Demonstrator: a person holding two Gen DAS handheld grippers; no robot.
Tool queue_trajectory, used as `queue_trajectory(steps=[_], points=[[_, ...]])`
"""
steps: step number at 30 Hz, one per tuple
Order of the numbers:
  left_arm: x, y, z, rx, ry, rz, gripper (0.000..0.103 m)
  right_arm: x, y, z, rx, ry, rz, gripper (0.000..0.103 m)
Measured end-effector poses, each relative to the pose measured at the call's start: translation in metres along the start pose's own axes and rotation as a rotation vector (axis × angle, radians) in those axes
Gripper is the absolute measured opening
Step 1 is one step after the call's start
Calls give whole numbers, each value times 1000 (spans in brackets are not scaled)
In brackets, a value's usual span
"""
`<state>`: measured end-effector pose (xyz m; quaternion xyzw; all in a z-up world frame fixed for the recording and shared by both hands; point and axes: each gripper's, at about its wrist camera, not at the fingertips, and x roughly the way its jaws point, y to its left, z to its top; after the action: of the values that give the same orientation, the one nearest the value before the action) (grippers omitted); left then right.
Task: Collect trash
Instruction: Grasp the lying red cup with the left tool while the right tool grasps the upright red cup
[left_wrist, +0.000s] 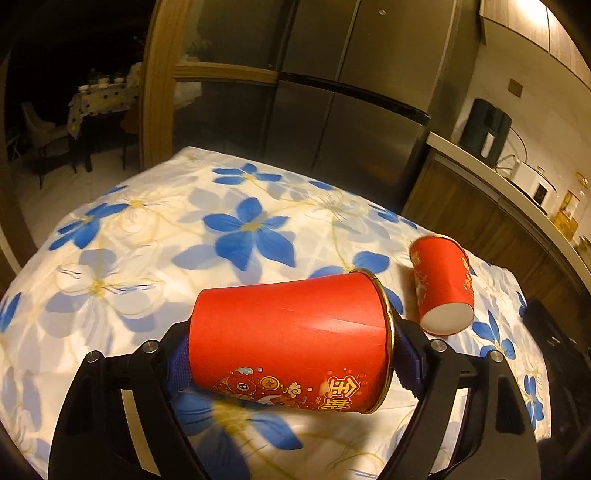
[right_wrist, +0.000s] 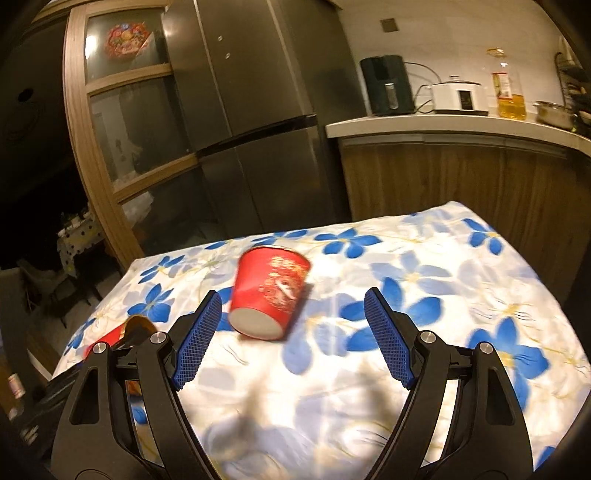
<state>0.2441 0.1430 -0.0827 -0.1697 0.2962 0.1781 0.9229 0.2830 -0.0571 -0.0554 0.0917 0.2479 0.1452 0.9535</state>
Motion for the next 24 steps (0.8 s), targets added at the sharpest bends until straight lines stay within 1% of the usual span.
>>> queue_trajectory(steps=[5, 9, 14, 18, 19, 21, 24], points=[[-12, 12, 4, -20, -46, 40, 82, 39, 19, 1, -24, 48, -8, 79], [-15, 17, 8, -24, -66, 44, 82, 62, 23, 1, -4, 100, -1, 79], [-13, 21, 10, -34, -65, 31, 82, 80, 27, 7, 11, 121, -1, 79], [-11, 21, 9, -33, -55, 22, 82, 92, 30, 6, 10, 154, -11, 79], [-10, 21, 9, -34, -53, 19, 82, 94, 30, 6, 11, 161, -12, 77], [-9, 22, 9, -36, -50, 20, 82, 97, 28, 5, 17, 176, -17, 67], [-8, 22, 8, -36, -43, 19, 82, 97, 25, 5, 31, 178, -7, 63]])
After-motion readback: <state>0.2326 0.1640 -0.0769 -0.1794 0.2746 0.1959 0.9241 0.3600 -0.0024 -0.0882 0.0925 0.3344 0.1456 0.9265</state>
